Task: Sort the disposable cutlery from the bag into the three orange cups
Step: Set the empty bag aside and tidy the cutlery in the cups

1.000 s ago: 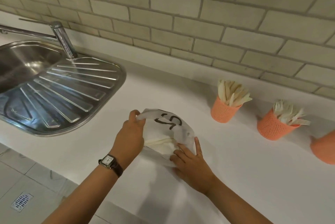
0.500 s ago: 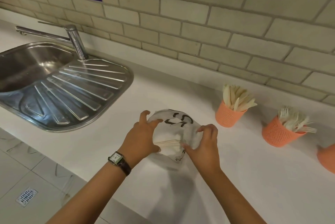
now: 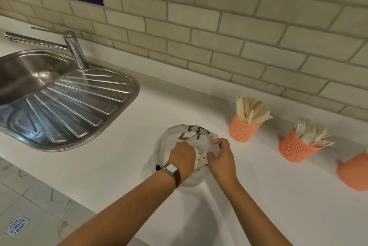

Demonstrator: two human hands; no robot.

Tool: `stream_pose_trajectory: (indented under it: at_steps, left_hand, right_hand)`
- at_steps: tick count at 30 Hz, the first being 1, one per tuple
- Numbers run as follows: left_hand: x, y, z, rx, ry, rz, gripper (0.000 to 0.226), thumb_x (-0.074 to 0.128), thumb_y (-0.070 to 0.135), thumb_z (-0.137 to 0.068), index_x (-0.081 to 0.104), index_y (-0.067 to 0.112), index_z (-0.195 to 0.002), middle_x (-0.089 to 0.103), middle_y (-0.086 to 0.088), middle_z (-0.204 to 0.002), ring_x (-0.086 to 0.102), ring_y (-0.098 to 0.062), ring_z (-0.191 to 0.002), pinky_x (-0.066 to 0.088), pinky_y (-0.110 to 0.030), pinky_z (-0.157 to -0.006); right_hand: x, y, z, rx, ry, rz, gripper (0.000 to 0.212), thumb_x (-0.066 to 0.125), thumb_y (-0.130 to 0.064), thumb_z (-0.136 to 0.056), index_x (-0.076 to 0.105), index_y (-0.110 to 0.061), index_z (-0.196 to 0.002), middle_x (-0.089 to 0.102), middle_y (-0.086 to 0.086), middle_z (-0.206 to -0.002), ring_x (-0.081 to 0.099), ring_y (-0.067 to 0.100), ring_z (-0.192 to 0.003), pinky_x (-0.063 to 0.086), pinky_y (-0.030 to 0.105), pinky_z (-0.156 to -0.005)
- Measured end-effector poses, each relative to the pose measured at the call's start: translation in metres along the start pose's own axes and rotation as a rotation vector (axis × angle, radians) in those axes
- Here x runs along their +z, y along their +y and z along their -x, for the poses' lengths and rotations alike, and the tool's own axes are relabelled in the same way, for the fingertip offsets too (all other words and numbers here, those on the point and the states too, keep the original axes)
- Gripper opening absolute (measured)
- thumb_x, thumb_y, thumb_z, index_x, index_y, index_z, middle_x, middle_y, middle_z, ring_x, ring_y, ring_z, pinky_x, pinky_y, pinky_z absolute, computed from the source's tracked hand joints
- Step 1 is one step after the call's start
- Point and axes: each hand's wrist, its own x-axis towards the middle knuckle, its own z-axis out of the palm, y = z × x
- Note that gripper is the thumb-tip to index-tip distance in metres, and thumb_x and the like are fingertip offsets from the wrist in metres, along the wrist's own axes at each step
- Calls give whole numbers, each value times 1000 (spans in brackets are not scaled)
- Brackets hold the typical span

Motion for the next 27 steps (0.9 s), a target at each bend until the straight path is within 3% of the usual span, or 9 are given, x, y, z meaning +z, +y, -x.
stream_pose_trajectory:
  at_steps: [2, 5, 9, 14, 20, 24, 27]
  left_hand:
    - [20, -3, -19, -60, -112, -14, 35, 41, 6, -94, 42, 1, -128, 43, -16, -133, 43, -29, -122, 39, -33, -97]
    - [43, -9, -32, -104, -113, -18, 40, 39, 12, -94, 33, 3, -132, 41, -14, -134, 41, -29, -121, 40, -35, -94]
    - [55, -18, -35, -88, -72, -58, 35, 36, 13, -94, 39, 2, -127, 47, -15, -128, 45, -29, -117, 39, -34, -92]
    - [39, -25, -35, -26, -87, 65, 32, 32, 5, -93, 40, 1, -125, 55, -17, -122, 53, -32, -111, 42, -37, -89]
    - [2, -27, -7, 69, -89, 24, 34, 31, 4, -94, 38, 2, -127, 48, -17, -125, 50, -31, -113, 39, -33, -88]
    - [-16, -21, 28, 145, 15, -7, 41, 33, 0, -92, 32, 4, -132, 51, -14, -122, 54, -27, -107, 39, -30, -82]
    - [-25, -28, 40, 295, 172, 195, 28, 37, 3, -91, 37, 15, -116, 51, -1, -97, 52, -18, -87, 39, -25, -72]
  right_hand:
    - [1, 2, 1, -14, -1, 4, 34, 49, 0, -80, 44, -23, -104, 56, -10, -90, 54, 15, -63, 41, 29, -53]
    - [2, 2, 1, -31, -21, -10, 35, 49, 0, -81, 46, -23, -106, 58, -5, -100, 57, 16, -70, 41, 26, -57]
    - [5, 0, 2, -68, -34, 7, 36, 49, 1, -82, 49, -20, -111, 54, -9, -111, 55, 11, -92, 46, 24, -77]
    - [6, -1, 0, -77, -46, 34, 39, 49, 0, -83, 50, -18, -118, 54, -6, -120, 54, 12, -105, 45, 24, -88]
    - [0, 2, -13, -46, 20, 61, 42, 45, 0, -86, 50, -16, -124, 54, 0, -128, 55, 19, -112, 45, 27, -92]
    - [-2, 6, -23, -20, 33, 87, 42, 45, 3, -86, 53, -13, -124, 56, 6, -126, 57, 24, -110, 46, 31, -93]
    - [-5, 11, -31, -27, 42, 63, 40, 49, 5, -82, 58, -9, -119, 61, 10, -120, 59, 28, -109, 47, 36, -95]
